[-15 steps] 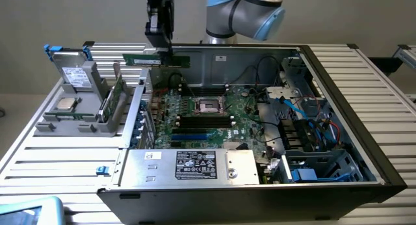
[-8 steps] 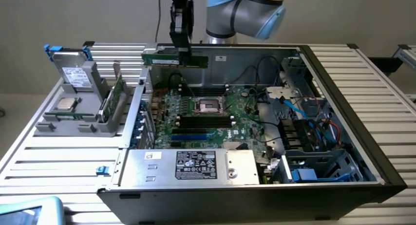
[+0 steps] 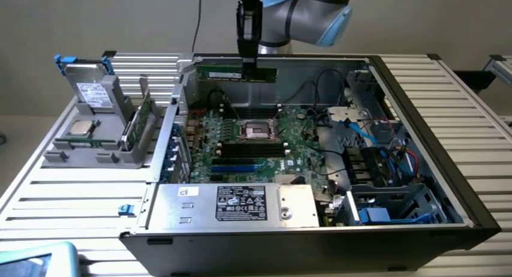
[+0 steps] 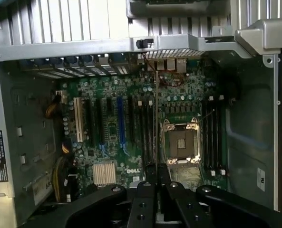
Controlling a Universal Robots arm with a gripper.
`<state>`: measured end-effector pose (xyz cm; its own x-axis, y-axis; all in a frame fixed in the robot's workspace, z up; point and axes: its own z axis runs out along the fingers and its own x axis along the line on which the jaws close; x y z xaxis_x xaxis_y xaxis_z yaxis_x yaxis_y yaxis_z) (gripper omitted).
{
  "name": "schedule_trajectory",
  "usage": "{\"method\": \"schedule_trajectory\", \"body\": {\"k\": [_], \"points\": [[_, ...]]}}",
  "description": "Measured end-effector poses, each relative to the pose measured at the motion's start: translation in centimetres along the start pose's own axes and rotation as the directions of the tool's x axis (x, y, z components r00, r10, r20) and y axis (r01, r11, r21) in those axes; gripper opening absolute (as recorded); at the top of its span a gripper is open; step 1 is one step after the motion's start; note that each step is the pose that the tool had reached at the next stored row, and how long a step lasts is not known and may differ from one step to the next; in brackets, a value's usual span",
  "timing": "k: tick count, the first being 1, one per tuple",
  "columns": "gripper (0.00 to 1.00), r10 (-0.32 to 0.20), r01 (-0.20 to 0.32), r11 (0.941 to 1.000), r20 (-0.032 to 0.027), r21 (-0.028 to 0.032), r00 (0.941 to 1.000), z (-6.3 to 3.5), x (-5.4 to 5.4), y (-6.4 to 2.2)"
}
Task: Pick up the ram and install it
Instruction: 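Pick up the ram and move it above insertion slot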
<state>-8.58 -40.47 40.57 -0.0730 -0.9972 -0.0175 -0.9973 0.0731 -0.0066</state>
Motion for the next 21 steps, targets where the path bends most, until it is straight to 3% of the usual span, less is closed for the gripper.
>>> {"method": "schedule_trajectory", "body": {"k": [10, 21], "points": [[0.13, -0.014, 0.014, 0.9999, 0.0002, -0.0001, 0.9999, 0.43, -1.3, -1.30], [0.13, -0.044, 0.044, 0.9990, 0.0003, -0.0006, 0.9990, 0.56, -1.8, -2.99]]}}
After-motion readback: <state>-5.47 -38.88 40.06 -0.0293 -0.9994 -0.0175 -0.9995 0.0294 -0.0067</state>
